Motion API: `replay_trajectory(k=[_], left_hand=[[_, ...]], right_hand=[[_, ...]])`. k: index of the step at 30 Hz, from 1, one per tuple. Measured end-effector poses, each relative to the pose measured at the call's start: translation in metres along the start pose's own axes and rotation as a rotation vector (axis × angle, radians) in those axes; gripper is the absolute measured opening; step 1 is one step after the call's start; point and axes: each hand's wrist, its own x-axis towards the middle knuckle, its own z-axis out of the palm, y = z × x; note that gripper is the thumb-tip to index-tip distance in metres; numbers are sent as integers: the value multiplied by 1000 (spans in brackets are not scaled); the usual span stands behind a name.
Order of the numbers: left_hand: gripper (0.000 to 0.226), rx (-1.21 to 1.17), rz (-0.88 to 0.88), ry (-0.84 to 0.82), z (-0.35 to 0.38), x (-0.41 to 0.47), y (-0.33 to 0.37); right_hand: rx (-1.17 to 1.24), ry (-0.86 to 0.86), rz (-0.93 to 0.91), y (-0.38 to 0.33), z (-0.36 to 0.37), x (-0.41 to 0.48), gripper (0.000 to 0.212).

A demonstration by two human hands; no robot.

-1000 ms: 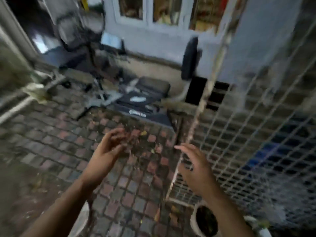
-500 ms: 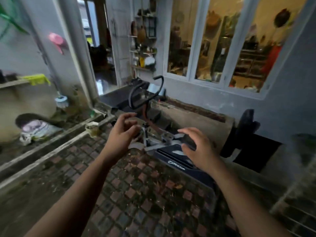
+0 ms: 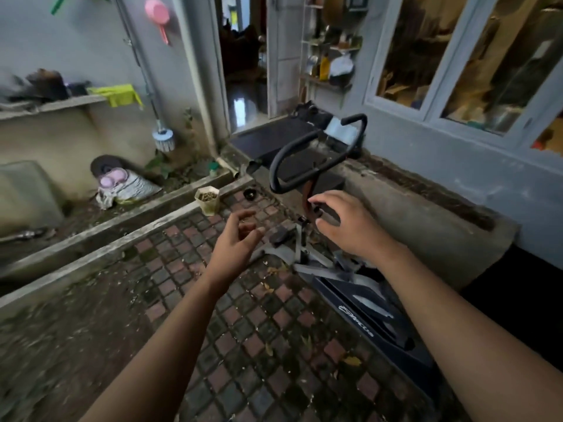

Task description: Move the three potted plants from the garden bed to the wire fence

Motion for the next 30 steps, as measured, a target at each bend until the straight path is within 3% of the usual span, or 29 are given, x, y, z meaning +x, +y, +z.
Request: replay_trajectory(k=[9, 17, 19, 23, 28, 30], left_hand=[[52, 130, 8, 30, 10, 183, -4], [49, 193, 1, -98, 63, 295, -20], [46, 177, 25, -101, 68, 311, -27], [35, 38, -30, -99, 70, 334, -33], [22, -69, -170, -179, 35, 362, -27], [28, -74, -175, -119, 13, 374, -29]], right_hand=[[-103, -85, -71, 33, 41, 195, 40], [-322, -186, -44, 92, 58, 306, 43], [-418, -256, -92, 107, 58, 332, 40], [-534, -310, -291, 117, 59, 383, 56], [-564, -792, -392, 107, 71, 446, 61], [-582, -815, -474, 94, 83, 477, 51]])
